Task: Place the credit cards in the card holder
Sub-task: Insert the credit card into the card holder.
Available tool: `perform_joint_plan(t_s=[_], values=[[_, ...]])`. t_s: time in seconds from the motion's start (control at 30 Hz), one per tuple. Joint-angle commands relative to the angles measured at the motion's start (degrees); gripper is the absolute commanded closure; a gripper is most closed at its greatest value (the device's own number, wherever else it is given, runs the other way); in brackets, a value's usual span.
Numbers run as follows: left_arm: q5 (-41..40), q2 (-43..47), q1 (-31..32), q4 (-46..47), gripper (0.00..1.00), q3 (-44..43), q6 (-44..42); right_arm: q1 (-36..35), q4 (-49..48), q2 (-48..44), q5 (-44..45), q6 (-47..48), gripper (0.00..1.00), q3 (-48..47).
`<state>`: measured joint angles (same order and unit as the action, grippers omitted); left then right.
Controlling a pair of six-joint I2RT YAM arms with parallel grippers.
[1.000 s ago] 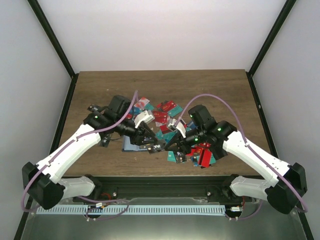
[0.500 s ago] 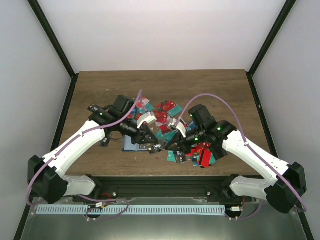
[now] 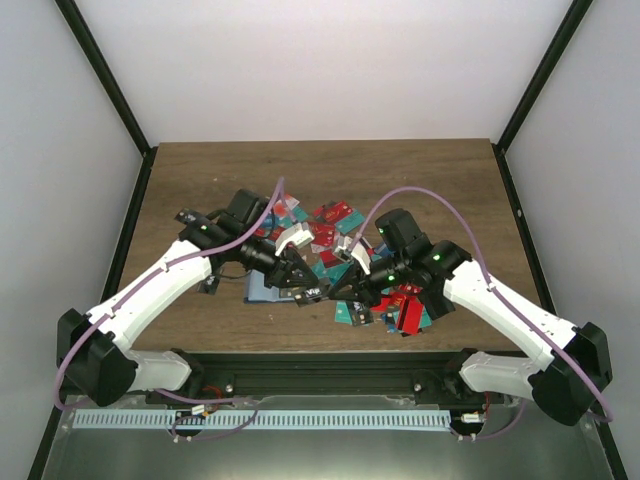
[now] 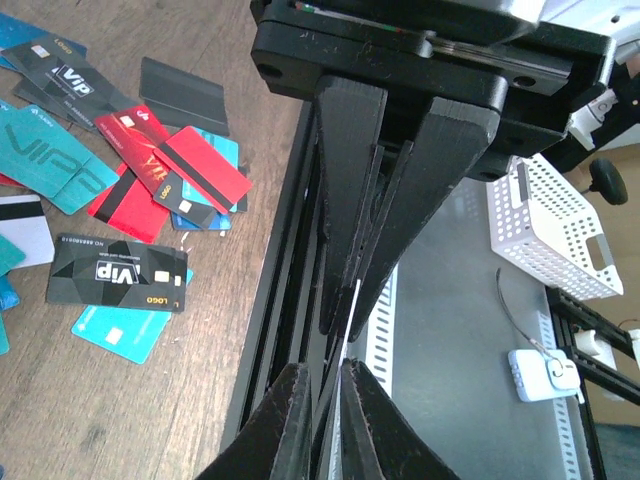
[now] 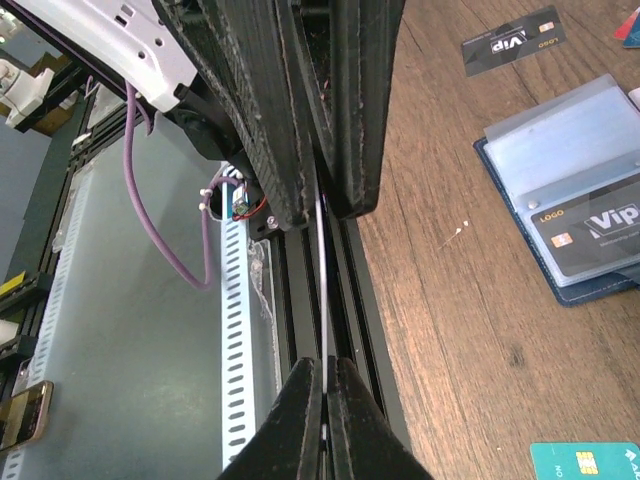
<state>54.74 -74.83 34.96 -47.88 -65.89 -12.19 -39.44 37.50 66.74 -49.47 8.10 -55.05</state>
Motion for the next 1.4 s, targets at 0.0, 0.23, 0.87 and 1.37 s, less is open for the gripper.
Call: perform_joint_plan(t_s=[0.0, 0.23, 0.87, 1.37], values=[[2.99, 0.27, 0.15, 1.82, 0.88, 0.06, -0.39, -0.02, -2.83, -1.09, -0.55, -0.79, 0.99, -1.37], [3.87, 1.46, 0.28, 3.4, 0.96, 1.71, 0.47, -0.04, -3.16, -1.44, -1.28, -1.25, 0.99, -1.11], [-12.42, 6.55, -7.41, 32.96, 0.96, 2.11, 40.15, 8.94, -42.75, -12.96, 4.41, -42.68, 0.14, 17.9], [-13.51, 7.98, -8.4, 64.07, 0.96, 10.68, 69.01, 7.54, -85.56, -1.56, 9.48, -73.61, 0.28, 19.54]])
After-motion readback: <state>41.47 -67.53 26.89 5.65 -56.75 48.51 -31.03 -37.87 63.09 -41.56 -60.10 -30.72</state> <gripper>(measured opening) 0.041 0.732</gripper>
